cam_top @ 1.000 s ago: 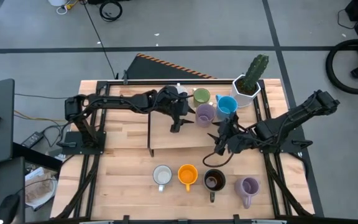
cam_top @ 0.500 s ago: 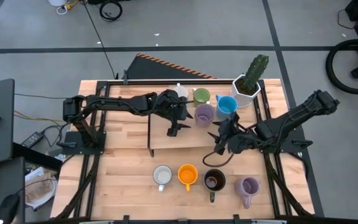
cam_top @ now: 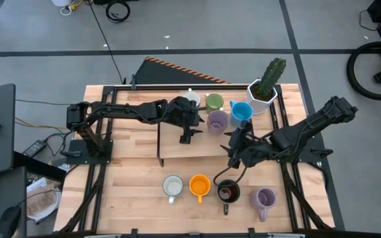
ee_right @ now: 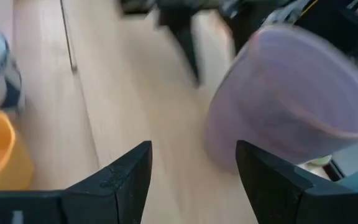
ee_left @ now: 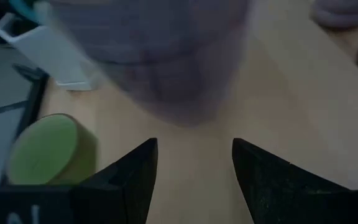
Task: Place coffee mugs
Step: Put the purple mug on the shelf
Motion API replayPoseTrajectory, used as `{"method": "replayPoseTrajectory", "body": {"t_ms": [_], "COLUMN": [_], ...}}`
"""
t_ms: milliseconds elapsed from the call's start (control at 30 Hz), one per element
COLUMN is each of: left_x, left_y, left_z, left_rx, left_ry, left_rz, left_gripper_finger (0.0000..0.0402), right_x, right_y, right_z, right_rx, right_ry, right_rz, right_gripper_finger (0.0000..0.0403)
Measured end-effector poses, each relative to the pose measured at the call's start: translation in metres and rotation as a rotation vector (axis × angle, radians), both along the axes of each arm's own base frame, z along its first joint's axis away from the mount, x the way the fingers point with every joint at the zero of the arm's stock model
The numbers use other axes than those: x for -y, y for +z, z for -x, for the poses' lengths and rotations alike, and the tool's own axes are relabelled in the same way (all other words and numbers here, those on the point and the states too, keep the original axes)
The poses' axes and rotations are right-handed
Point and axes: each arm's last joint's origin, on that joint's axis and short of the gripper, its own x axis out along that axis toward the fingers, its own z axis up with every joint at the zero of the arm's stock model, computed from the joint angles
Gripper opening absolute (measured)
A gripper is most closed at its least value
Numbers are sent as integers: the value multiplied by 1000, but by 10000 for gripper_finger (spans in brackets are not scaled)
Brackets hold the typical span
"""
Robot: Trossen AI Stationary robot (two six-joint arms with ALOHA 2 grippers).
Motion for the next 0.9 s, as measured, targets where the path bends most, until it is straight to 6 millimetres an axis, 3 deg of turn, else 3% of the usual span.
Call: {"method": "replayPoseTrajectory", "body": {"t_ms": [433, 900], "left_x": [-5, -7], "left_y": [0, 0], "left_z": [5, 5], "left_rx": [-24, -29], "left_ry": [-29, 19], "left_rz": [42, 37], "left_gripper_finger": [215, 215], "right_x": [1, 21], "right_y": [-32, -26], "right_z": [-36, -39], "right_rx": [-124, -82], "right_ry": [-61, -166], "right_rz": [16, 30], "right_gripper_finger": [238, 238]}}
